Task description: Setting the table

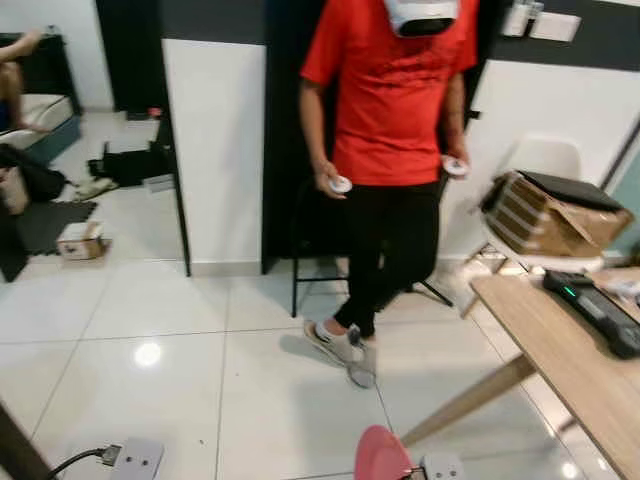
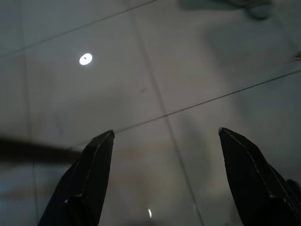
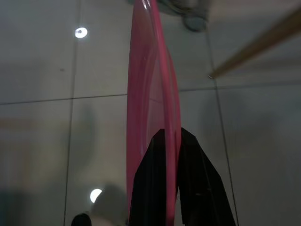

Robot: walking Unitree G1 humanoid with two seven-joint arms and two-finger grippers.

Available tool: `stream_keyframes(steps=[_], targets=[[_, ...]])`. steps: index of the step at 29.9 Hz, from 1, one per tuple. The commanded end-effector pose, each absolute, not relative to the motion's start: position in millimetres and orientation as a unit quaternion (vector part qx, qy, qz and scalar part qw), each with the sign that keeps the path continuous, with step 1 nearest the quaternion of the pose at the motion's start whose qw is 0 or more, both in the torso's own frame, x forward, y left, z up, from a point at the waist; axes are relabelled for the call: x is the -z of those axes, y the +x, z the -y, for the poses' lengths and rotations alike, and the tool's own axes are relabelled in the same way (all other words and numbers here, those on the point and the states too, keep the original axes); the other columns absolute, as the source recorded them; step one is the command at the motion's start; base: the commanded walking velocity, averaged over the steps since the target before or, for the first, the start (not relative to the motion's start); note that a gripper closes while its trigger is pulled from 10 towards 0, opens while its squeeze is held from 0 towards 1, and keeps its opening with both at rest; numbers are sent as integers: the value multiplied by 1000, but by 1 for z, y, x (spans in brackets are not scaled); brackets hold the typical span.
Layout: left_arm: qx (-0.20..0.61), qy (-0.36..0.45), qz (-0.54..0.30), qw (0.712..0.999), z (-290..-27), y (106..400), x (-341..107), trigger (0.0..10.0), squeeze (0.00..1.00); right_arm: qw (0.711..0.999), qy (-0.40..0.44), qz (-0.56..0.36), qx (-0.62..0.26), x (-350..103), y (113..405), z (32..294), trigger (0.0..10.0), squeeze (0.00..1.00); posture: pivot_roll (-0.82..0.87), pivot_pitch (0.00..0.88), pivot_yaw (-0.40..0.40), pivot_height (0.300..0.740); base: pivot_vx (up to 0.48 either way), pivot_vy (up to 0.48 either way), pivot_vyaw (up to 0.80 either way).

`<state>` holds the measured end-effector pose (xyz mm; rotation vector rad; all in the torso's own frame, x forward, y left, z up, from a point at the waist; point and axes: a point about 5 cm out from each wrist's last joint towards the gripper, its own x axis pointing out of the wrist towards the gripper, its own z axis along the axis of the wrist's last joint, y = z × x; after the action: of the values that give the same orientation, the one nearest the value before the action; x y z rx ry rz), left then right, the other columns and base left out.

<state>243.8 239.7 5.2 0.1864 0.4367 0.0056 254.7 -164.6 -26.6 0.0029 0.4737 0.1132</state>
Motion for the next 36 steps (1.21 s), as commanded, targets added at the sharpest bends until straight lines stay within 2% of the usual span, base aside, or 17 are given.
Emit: stream_keyframes(steps=[1,36], targets=[[4,95,-230,969,-237,238,2,10000,0,970,-1,-239,-46,29,251,172,10000,0,68,89,33,740,0,0,-800],[4,95,-233,968,-238,236,4,10000,0,970,-4,-239,-47,29,252,171,10000,0,72,82,33,740,0,0,-800]])
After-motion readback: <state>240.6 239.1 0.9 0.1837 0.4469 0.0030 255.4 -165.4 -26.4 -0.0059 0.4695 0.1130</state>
